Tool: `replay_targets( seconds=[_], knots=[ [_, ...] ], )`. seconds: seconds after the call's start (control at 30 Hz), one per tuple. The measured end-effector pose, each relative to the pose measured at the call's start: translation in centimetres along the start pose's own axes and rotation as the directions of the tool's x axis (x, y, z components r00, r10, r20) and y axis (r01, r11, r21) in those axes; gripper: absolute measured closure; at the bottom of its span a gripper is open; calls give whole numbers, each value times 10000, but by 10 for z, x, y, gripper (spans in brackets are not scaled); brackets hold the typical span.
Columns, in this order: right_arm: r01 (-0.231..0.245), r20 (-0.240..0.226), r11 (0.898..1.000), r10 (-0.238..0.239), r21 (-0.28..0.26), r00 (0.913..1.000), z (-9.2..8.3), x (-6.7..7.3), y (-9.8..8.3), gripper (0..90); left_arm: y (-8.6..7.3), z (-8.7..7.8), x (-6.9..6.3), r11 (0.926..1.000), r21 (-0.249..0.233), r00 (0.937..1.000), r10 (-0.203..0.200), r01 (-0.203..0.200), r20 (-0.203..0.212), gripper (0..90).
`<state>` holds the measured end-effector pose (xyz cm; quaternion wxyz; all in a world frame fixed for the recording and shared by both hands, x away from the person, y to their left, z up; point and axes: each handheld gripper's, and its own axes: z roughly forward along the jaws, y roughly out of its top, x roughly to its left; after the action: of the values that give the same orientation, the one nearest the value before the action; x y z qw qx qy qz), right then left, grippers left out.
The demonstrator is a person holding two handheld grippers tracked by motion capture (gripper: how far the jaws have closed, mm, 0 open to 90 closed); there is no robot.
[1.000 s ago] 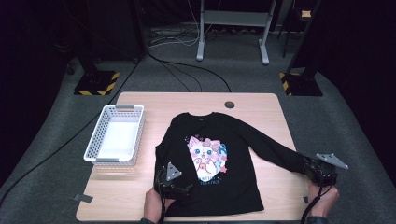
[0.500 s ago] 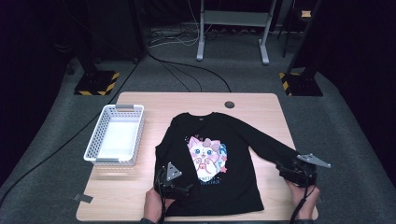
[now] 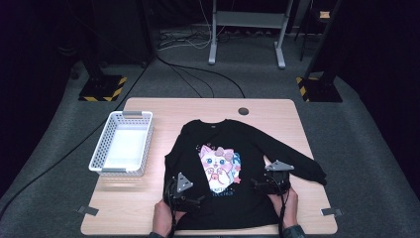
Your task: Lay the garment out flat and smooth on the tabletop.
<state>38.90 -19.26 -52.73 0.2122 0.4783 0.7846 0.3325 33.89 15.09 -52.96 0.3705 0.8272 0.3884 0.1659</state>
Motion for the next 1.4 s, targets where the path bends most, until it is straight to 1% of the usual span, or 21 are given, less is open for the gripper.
replay_targets(
  seconds=[0.13,0.3,0.4,0.53,0.7,0.8,0.9,0.97,1.03,1.07,1.13,1.23,1.27,1.33,1.37,1.4],
  knots=[
    [-47,-112,10000,48,35,9999,1,-5,0,66,1,1,0,10000,3,10000,-2,2,-8,84],
    [-204,-27,9998,205,11,9998,-2,-19,-3,68,5,5,-5,10000,2,10000,20,-20,-24,84],
    [-277,68,9996,277,1,9996,-6,-28,-7,68,9,10,-10,9999,34,9999,118,-118,30,84],
    [-439,235,9990,440,-48,9988,-12,-40,-13,68,17,19,-18,9997,-1,9996,240,-240,120,84],
    [-623,421,9980,627,-92,9971,-21,-59,-22,68,27,29,-32,9992,-45,9991,409,-408,74,84],
    [-744,528,9972,748,-106,9958,-26,-68,-27,68,31,34,-40,9987,-65,9987,506,-506,76,84],
    [-812,579,9966,818,-118,9950,-31,-78,-33,69,36,40,-48,9984,-67,9984,564,-564,36,83],
    [-811,574,9966,816,-122,9950,-34,-84,-36,68,41,45,-51,9991,1,9991,425,-425,-46,56],
    [-879,561,9961,885,-126,9945,-37,-90,-39,69,43,47,-55,9989,-3,9989,462,-462,-59,52],
    [-884,569,9960,890,-142,9944,-39,-93,-40,69,43,47,-57,9984,-51,9983,561,-562,-126,52],
    [-881,567,9960,889,-156,9944,-40,-94,-41,68,42,46,-57,9985,-44,9983,547,-548,-174,52],
    [-895,577,9958,904,-167,9942,-40,-94,-41,68,42,46,-57,9990,-13,9989,443,-443,-124,52],
    [-904,579,9958,912,-165,9941,-40,-94,-41,68,42,46,-57,9989,4,9988,473,-473,-110,52],
    [-901,582,9958,909,-167,9942,-40,-94,-41,69,42,45,-56,9987,16,9987,515,-515,41,51],
    [-901,583,9958,910,-172,9941,-40,-94,-41,68,42,45,-54,9989,22,9988,460,-460,141,51],
    [-902,593,9958,910,-174,9941,-40,-94,-41,69,41,43,-52,9998,-76,9998,189,-188,47,44]
  ],
)
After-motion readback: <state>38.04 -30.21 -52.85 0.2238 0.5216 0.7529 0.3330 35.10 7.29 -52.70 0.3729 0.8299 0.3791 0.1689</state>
